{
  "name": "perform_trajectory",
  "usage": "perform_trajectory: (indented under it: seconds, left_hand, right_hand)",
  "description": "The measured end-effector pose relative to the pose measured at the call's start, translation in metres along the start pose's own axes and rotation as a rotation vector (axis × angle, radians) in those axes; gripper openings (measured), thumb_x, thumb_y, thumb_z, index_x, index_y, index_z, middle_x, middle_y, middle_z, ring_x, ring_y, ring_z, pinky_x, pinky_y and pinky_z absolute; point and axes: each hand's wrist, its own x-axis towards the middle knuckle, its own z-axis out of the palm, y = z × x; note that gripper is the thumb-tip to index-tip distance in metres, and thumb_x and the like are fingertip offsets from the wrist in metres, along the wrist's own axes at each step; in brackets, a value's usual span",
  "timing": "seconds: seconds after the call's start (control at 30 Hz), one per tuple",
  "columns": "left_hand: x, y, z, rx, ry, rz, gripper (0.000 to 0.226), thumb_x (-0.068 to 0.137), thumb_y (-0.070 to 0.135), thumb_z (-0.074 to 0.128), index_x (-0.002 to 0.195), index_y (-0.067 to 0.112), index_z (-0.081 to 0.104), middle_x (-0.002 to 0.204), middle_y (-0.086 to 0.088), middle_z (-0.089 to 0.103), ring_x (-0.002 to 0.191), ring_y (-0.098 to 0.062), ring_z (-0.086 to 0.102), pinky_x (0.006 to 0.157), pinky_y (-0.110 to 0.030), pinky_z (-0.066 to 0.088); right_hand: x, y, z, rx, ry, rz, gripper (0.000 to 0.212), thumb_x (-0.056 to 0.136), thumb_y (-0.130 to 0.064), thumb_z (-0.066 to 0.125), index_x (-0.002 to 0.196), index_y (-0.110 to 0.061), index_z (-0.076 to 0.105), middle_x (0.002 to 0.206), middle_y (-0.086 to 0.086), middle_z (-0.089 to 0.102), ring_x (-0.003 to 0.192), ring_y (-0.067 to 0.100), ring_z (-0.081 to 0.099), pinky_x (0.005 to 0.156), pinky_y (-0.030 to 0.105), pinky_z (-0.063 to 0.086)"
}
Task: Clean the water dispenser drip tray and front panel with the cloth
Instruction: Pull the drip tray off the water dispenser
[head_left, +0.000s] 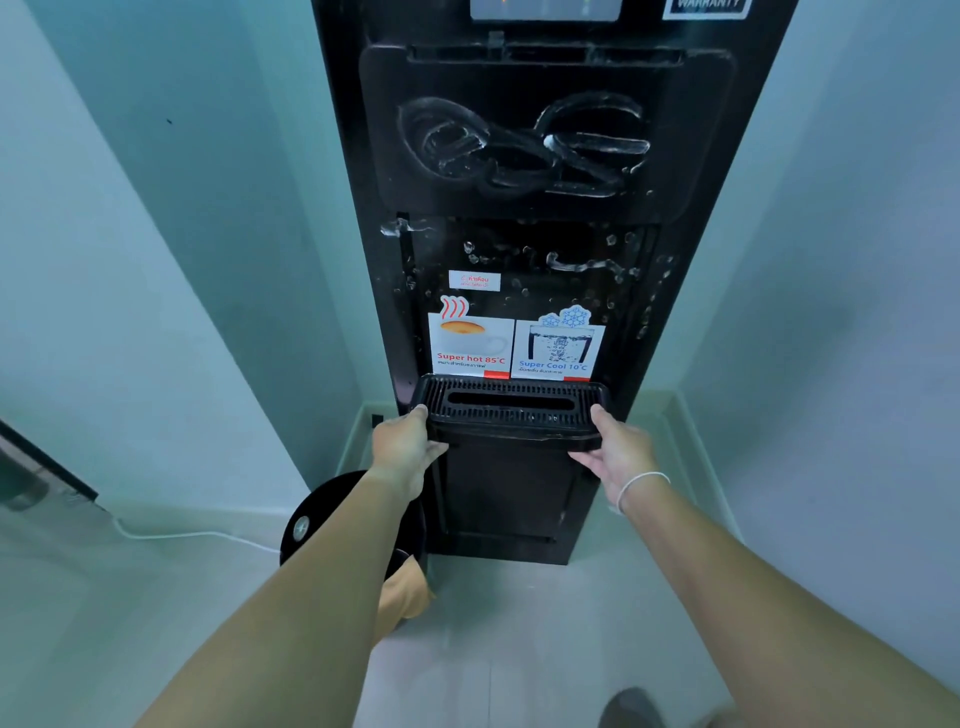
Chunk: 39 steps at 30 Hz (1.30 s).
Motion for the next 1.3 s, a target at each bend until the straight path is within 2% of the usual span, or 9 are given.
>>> perform_trajectory:
  seconds: [0.23,0.4,0.6,0.7,0.8,0.97,1.07,1.2,1.3]
  left_hand:
    - [-0.013,0.024,0.004,-0.033,-0.015,0.029,0.025,0.095,0.014,0.053,0.115,-0.002,0.051,0.125,-0.021,0.056,0.101,-0.036,0.062,0.076,-0.034,0.053]
    - [-0.034,0.043,-0.009,-0.034,-0.049,0.065,0.026,0.096,0.013,0.05,0.117,-0.003,0.051,0.116,-0.02,0.059,0.079,-0.026,0.061,0.078,-0.035,0.053]
    - [-0.055,0.04,-0.039,-0.112,-0.05,0.042,0.022,0.098,0.01,0.046,0.115,-0.003,0.05,0.099,-0.019,0.06,0.075,-0.027,0.06,0.09,-0.04,0.05]
    - [-0.057,0.032,-0.065,-0.105,-0.023,0.028,0.014,0.098,0.012,0.046,0.104,0.0,0.05,0.085,-0.014,0.059,0.071,-0.023,0.059,0.084,-0.036,0.049]
    - [-0.048,0.019,-0.091,-0.108,0.015,0.004,0.018,0.098,0.014,0.048,0.108,-0.001,0.051,0.092,-0.017,0.059,0.075,-0.025,0.06,0.081,-0.035,0.049]
    - [-0.023,-0.009,-0.136,-0.082,0.094,-0.047,0.037,0.096,0.02,0.051,0.123,-0.005,0.049,0.125,-0.023,0.053,0.102,-0.035,0.06,0.08,-0.035,0.051]
    - [-0.013,-0.026,-0.154,-0.092,0.147,-0.056,0.027,0.098,0.02,0.047,0.114,-0.002,0.053,0.108,-0.019,0.059,0.074,-0.024,0.06,0.076,-0.032,0.052]
    - [0.004,-0.043,-0.17,-0.09,0.21,-0.102,0.021,0.097,0.015,0.045,0.08,0.005,0.052,0.081,-0.013,0.051,0.06,-0.02,0.05,0.046,-0.022,0.051]
    - [0.024,-0.062,-0.179,-0.098,0.246,-0.156,0.02,0.095,0.013,0.044,0.077,0.008,0.049,0.08,-0.012,0.046,0.06,-0.02,0.044,0.055,-0.026,0.045]
  right_hand:
    - [-0.012,-0.018,0.002,0.004,-0.029,-0.04,0.022,0.091,-0.016,0.056,0.108,-0.001,0.057,0.114,0.016,0.062,0.095,0.031,0.063,0.079,0.035,0.052]
    - [-0.031,-0.031,0.01,-0.025,-0.066,-0.062,0.029,0.091,-0.019,0.057,0.113,-0.001,0.058,0.118,0.014,0.062,0.102,0.032,0.063,0.08,0.036,0.054]
    - [-0.061,-0.021,0.017,-0.043,-0.114,-0.046,0.011,0.09,-0.018,0.058,0.081,-0.011,0.058,0.104,0.008,0.063,0.09,0.028,0.064,0.078,0.035,0.053]
    - [-0.074,-0.003,0.024,-0.047,-0.154,-0.008,0.012,0.089,-0.017,0.06,0.095,-0.007,0.06,0.11,0.007,0.059,0.089,0.029,0.063,0.081,0.037,0.053]
    - [-0.085,0.02,0.029,-0.034,-0.192,0.052,0.03,0.089,-0.014,0.06,0.116,-0.002,0.056,0.114,0.01,0.058,0.088,0.031,0.063,0.08,0.038,0.052]
    - [-0.095,0.068,0.043,-0.044,-0.208,0.166,0.01,0.089,-0.011,0.059,0.093,-0.002,0.059,0.116,0.018,0.059,0.09,0.036,0.061,0.081,0.04,0.05]
    - [-0.095,0.094,0.052,-0.033,-0.201,0.227,0.013,0.088,-0.01,0.059,0.099,-0.002,0.059,0.12,0.021,0.058,0.093,0.038,0.06,0.082,0.042,0.05]
    - [-0.087,0.124,0.064,-0.04,-0.178,0.286,0.017,0.088,-0.008,0.058,0.104,-0.001,0.056,0.114,0.021,0.058,0.092,0.036,0.058,0.085,0.041,0.049]
    - [-0.074,0.149,0.072,-0.07,-0.151,0.337,0.007,0.088,-0.009,0.058,0.092,-0.002,0.058,0.107,0.018,0.058,0.092,0.035,0.058,0.087,0.041,0.049]
